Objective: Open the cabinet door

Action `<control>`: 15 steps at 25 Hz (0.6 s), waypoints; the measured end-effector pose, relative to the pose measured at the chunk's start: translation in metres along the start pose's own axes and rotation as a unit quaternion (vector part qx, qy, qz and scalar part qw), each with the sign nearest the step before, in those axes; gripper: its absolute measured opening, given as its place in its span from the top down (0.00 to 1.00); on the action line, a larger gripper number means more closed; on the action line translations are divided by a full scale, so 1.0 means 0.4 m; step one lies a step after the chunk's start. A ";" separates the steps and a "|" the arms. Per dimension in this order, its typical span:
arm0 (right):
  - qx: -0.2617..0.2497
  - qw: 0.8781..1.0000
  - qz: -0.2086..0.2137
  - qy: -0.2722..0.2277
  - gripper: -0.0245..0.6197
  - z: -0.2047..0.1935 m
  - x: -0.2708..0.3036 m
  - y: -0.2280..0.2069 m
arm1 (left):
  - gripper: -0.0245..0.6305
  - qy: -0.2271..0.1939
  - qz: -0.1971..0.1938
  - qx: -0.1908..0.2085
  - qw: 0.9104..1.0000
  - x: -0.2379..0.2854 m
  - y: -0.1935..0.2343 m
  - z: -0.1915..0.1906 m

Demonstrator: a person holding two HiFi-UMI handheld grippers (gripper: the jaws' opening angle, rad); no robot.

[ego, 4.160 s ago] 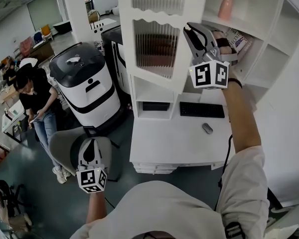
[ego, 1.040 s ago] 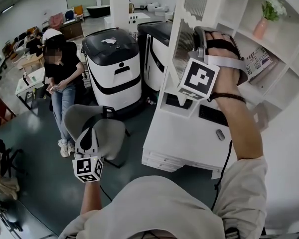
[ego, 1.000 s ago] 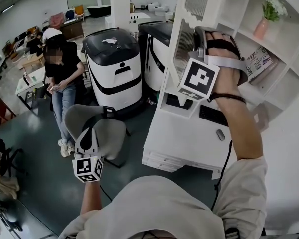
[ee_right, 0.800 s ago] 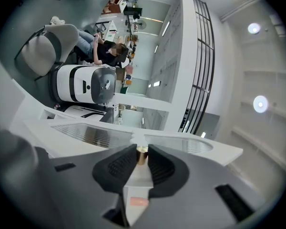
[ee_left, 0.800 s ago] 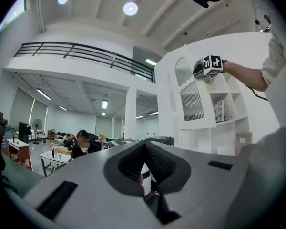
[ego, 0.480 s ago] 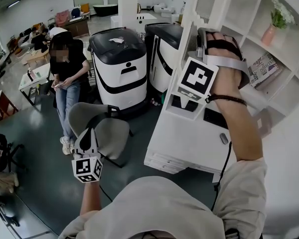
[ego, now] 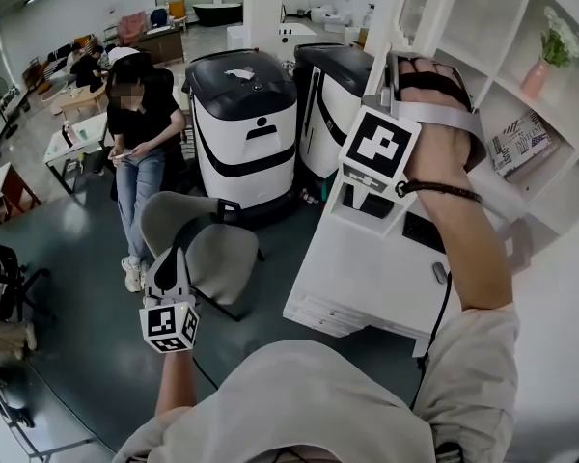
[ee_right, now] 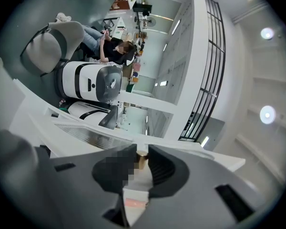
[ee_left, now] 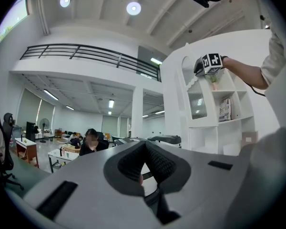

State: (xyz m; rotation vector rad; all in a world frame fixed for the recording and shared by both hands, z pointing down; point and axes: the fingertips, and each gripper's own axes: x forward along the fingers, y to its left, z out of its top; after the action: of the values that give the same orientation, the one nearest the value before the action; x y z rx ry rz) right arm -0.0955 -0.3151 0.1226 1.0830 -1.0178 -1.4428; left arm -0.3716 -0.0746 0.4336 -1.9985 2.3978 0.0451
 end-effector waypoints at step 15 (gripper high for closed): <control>-0.055 0.998 0.019 -0.010 0.84 0.107 0.005 -0.005 | 0.96 0.004 0.030 -0.004 1.000 -0.028 0.053 -0.022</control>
State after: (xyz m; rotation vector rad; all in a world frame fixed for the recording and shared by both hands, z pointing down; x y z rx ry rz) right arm -0.1376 -0.3148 0.1306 0.9670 -0.9572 -1.4644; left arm -0.3902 -0.0603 0.4430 -1.9349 2.4658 0.0477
